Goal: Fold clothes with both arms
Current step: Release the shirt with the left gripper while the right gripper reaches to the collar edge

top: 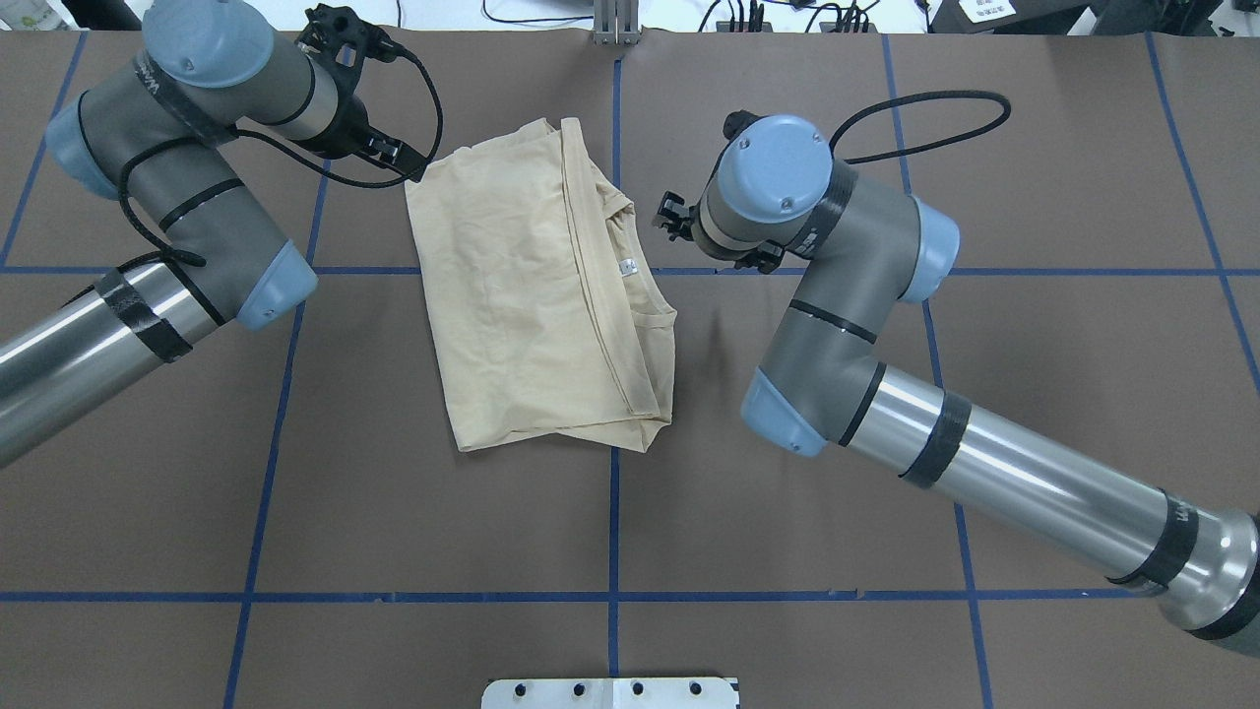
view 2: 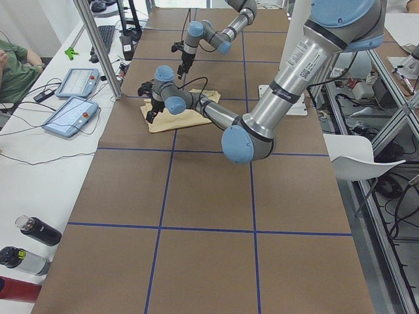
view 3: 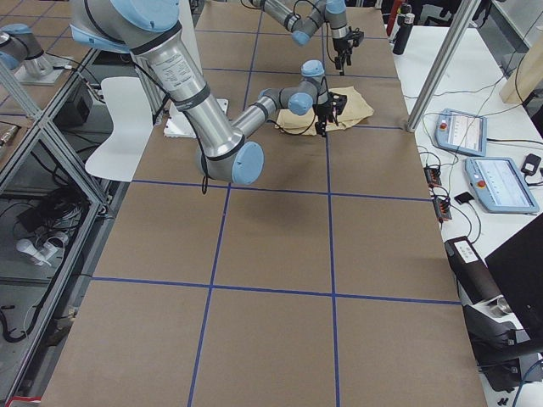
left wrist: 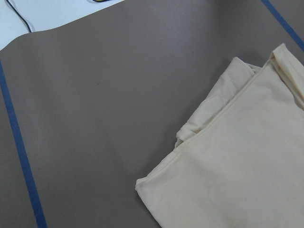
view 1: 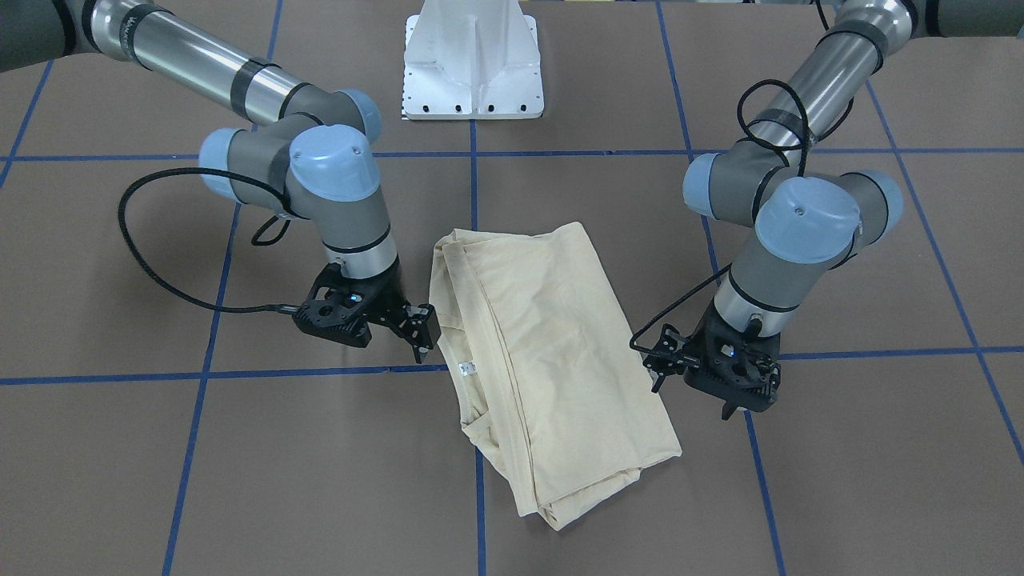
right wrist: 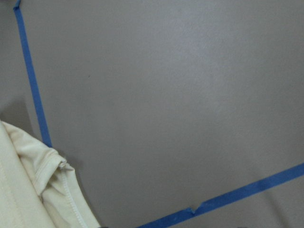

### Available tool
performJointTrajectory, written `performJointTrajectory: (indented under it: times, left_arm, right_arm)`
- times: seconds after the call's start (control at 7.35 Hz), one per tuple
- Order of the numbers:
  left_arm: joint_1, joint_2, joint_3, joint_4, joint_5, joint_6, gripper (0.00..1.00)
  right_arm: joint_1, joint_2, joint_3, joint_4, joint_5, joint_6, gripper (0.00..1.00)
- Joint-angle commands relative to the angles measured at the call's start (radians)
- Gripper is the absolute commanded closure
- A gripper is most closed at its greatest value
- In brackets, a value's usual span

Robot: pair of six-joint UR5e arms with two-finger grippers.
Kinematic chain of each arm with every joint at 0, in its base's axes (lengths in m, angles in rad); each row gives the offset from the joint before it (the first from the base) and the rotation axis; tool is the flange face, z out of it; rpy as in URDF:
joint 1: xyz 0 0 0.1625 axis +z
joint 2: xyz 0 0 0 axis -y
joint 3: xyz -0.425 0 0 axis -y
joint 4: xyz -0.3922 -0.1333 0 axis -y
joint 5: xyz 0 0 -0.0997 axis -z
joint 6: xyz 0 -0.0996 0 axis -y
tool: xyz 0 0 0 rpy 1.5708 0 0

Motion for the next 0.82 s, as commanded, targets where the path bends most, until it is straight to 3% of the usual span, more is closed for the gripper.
performJointTrajectory:
  times: [0.0,0.27,0.68]
  left_arm:
    - [0.002,0.011,-0.007,-0.002,-0.001,-0.004,0.00]
    - [0.008,0.011,-0.007,-0.002,0.001,-0.040,0.00]
    - [0.008,0.011,-0.009,-0.002,-0.001,-0.040,0.00]
  right_arm:
    - [-0.057,0.015,-0.018,-0.005,-0.029,0.010,0.56]
    - [-0.091,0.015,-0.034,-0.010,-0.031,0.010,0.63]
    - [-0.102,0.015,-0.050,-0.010,-0.041,0.012,0.64]
